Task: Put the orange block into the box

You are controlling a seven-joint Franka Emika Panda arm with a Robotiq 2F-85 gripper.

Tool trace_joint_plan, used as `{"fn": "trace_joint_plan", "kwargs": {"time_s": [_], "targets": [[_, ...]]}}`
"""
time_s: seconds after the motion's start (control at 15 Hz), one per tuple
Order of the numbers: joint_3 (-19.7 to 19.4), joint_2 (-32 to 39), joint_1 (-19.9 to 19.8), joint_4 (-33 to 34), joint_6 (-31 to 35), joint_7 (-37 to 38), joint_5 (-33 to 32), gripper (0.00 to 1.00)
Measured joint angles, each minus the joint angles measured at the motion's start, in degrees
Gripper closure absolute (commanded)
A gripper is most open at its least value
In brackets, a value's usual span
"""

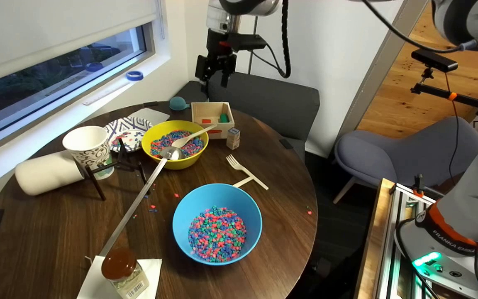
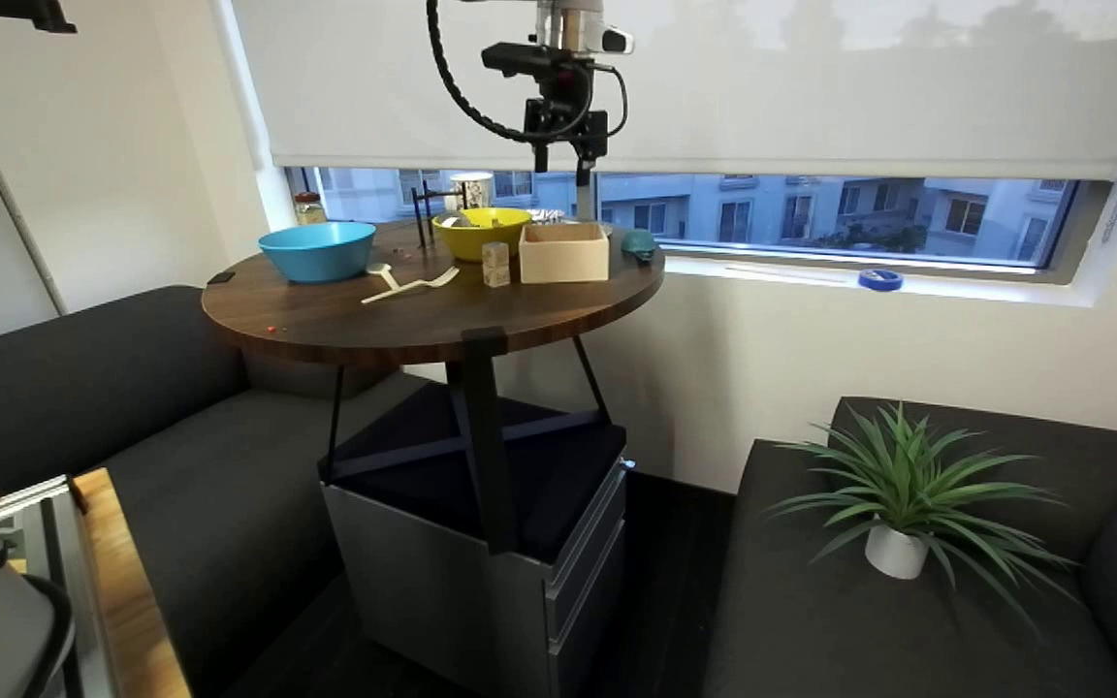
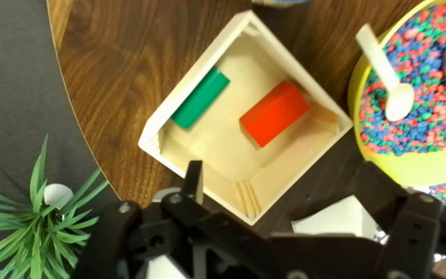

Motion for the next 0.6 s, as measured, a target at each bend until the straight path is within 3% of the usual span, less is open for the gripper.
{"fn": "trace_joint_plan", "kwargs": {"time_s": [0.27, 0.6], "targets": [[0.0, -7.7, 0.3, -3.1, -9.4, 4.8, 2.1, 0.00], [0.1, -19.7, 2.5, -13.7, -5.4, 9.8, -0.4, 0.00]]}}
